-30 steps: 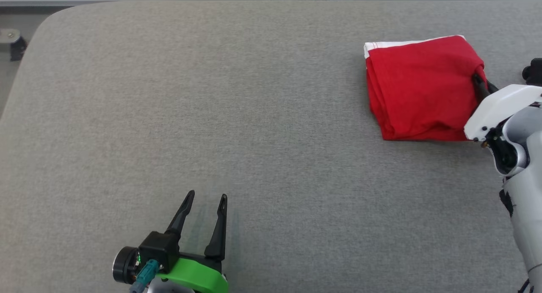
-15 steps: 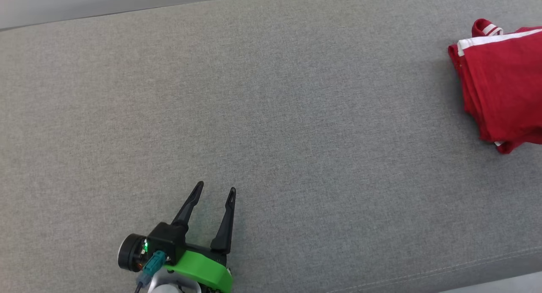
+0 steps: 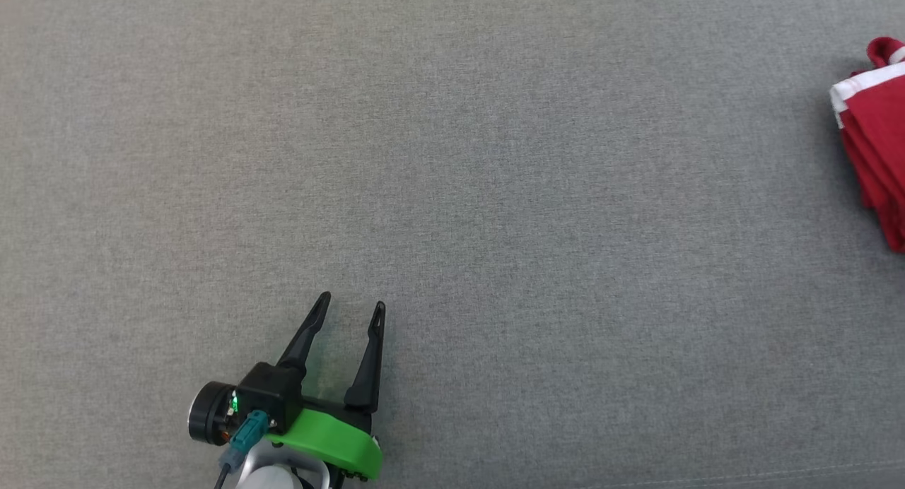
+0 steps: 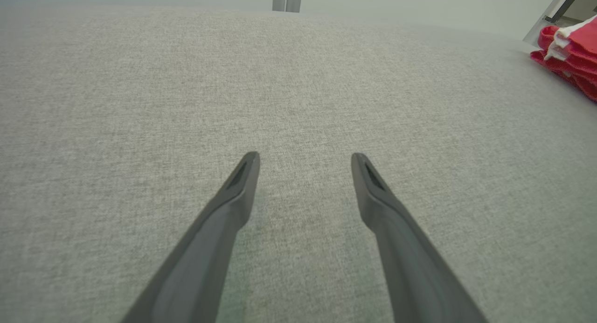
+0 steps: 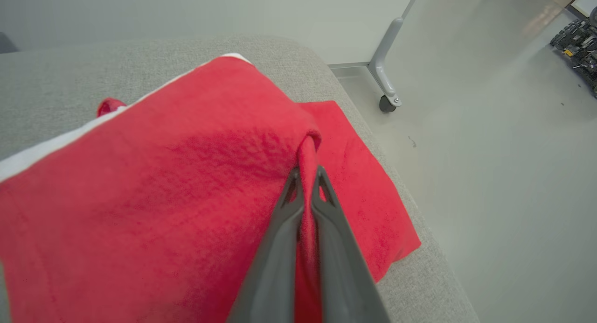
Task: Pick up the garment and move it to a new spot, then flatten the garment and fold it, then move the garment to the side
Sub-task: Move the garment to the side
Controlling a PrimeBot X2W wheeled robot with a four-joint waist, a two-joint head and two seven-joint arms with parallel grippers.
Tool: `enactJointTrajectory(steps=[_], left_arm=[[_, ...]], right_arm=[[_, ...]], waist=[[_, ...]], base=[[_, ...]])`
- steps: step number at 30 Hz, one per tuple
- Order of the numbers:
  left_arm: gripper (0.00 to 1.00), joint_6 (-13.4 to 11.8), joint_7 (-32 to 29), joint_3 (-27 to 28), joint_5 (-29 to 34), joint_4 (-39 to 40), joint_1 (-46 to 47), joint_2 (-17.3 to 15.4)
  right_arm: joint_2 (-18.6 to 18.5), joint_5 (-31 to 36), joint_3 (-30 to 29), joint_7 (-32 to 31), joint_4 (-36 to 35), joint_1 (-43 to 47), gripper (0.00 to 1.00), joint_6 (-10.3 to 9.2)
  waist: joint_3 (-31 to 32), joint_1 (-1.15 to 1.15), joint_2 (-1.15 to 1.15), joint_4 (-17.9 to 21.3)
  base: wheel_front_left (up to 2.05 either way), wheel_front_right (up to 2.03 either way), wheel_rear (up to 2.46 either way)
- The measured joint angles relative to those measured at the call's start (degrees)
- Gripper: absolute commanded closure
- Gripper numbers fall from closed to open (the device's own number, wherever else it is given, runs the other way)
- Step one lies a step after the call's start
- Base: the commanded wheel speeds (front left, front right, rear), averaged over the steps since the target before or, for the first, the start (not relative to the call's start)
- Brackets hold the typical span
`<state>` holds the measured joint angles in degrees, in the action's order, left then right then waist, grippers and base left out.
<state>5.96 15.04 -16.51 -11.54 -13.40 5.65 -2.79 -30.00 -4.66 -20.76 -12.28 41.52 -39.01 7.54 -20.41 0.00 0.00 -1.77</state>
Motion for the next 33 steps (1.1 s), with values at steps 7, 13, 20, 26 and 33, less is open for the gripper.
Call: enactJointTrajectory(steps=[7, 13, 20, 26, 33], left_arm=[[0.0, -0.27, 0.0, -0.03, -0.02, -0.13, -0.31, 0.0], [0.0, -0.29, 0.0, 0.37, -0.07, -0.35, -0.4, 0.0], [0.0, -2.33, 0.0, 1.43, -1.85, 0.26, -2.63, 0.0], [0.0, -4.24, 0.0, 3.27, -1.09, 1.12, -6.01, 0.0], [0.0, -6.53, 0.01, 7.02, 0.63, 0.37, -10.06, 0.0]], right_arm=[[1.03, 9.85, -6.35, 4.7, 1.7, 1.51, 0.0, 0.0], [3.88, 11.49, -5.22, 10.31, -1.43, 2.16, 0.0, 0.0], [7.51, 8.43, -1.77, 20.54, -8.83, 10.33, 0.0, 0.0], [13.28, 5.39, 1.14, 26.31, -18.01, 21.37, 0.0, -0.01], [22.5, 4.25, 6.34, 27.24, -27.0, 35.46, 0.0, -0.01]], waist=[[-0.02, 0.0, 0.0, -0.32], [1.88, 0.0, 0.0, 0.78], [5.99, 0.0, 0.0, 1.07], [10.44, 0.0, 0.0, 0.23], [15.57, 0.0, 0.0, -1.38]], base=[[0.0, 0.0, 0.0], [0.0, 0.0, 0.0], [0.0, 0.0, 0.0], [0.0, 0.0, 0.0], [0.0, 0.0, 0.0]])
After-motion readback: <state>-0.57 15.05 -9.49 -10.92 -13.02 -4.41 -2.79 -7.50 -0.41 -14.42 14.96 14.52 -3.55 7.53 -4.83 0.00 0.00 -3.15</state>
